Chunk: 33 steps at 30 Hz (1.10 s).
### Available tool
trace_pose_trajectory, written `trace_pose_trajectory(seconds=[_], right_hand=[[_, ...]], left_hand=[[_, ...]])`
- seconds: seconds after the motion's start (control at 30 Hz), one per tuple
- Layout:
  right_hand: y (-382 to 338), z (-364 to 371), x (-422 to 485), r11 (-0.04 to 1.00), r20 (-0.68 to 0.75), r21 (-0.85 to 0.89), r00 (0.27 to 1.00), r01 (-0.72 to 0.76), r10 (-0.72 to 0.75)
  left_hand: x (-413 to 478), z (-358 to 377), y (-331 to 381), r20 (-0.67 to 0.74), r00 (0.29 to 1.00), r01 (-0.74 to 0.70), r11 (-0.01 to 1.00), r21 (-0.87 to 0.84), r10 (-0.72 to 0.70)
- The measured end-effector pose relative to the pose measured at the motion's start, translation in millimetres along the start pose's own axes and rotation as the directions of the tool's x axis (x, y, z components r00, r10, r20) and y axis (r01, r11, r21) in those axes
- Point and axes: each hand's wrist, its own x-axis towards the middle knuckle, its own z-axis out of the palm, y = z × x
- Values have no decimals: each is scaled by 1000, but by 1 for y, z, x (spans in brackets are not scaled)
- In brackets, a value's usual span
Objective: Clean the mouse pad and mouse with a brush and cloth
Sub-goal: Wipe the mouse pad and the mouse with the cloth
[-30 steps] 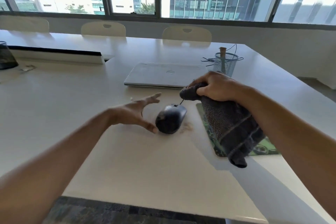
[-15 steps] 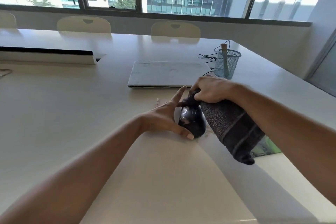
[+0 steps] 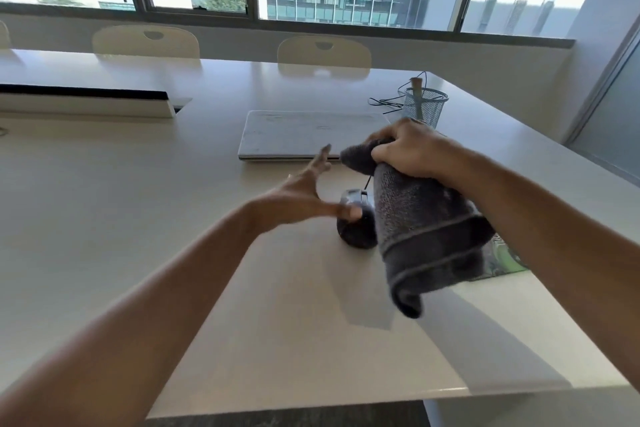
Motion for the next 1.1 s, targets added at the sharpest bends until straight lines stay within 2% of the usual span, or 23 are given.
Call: trace_pose_trajectory(seconds=[0.1, 0.17, 0.27, 0.33, 0.4, 0.43, 0.5, 0.53, 0.57, 0.63, 0.7, 0.77, 0.83, 0.93, 1.03, 1.1], right_hand=[[-6, 5, 2, 999, -131, 35, 991, -12, 16], [-14, 10, 3, 998, -187, -53, 982, 27, -36], [-26, 21, 4, 987, -153, -132, 982, 93, -113], [-28, 23, 2, 979, -87, -35, 975, 201, -203], [-25, 19, -1, 954, -95, 181, 969, 241, -227], [-19, 15, -1, 937, -149, 269, 971, 223, -189], [-7, 9, 6, 929, -226, 339, 971, 149, -74], [-2, 7, 8, 916, -166, 393, 986, 86, -21], [0, 7, 8, 871, -41, 491, 999, -1, 24], [-1, 11, 7, 709, 179, 691, 984, -142, 23], [-3, 16, 10, 610, 176, 779, 984, -147, 13], [-4, 21, 15, 597, 119, 791, 991, -131, 61], [-5, 26, 20, 634, 79, 761, 990, -136, 118], [-2, 34, 24, 662, 74, 741, 994, -111, 84], [9, 36, 23, 633, 166, 766, 986, -107, -34], [23, 33, 20, 644, 186, 758, 981, -103, -63]], left_hand=[[-3, -11, 19, -261, 964, -24, 956, -292, -55], [-4, -12, 33, -244, 960, -4, 865, -501, -137], [-6, -12, 44, -167, 965, 49, 760, -648, -204], [-7, -13, 44, -208, 943, 42, 715, -698, -259], [-11, -17, 41, -223, 922, 47, 661, -749, -317], [-12, -20, 37, -215, 915, 56, 635, -771, -342], [-15, -27, 32, -192, 910, 63, 582, -810, -366], [-17, -31, 31, -188, 910, 61, 566, -822, -371], [-17, -33, 30, -195, 908, 55, 567, -822, -371], [-17, -36, 32, -234, 897, 48, 610, -791, -375], [-14, -33, 33, -312, 864, 76, 714, -696, -395], [-7, -28, 30, -467, 795, 144, 869, -474, -386], [-4, -20, 32, -608, 745, 164, 959, -231, -274], [-3, -5, 41, -565, 817, 147, 989, 15, -113], [-2, 5, 42, -494, 865, 228, 942, 246, -81], [-3, 10, 40, -465, 881, 259, 916, 307, -93]])
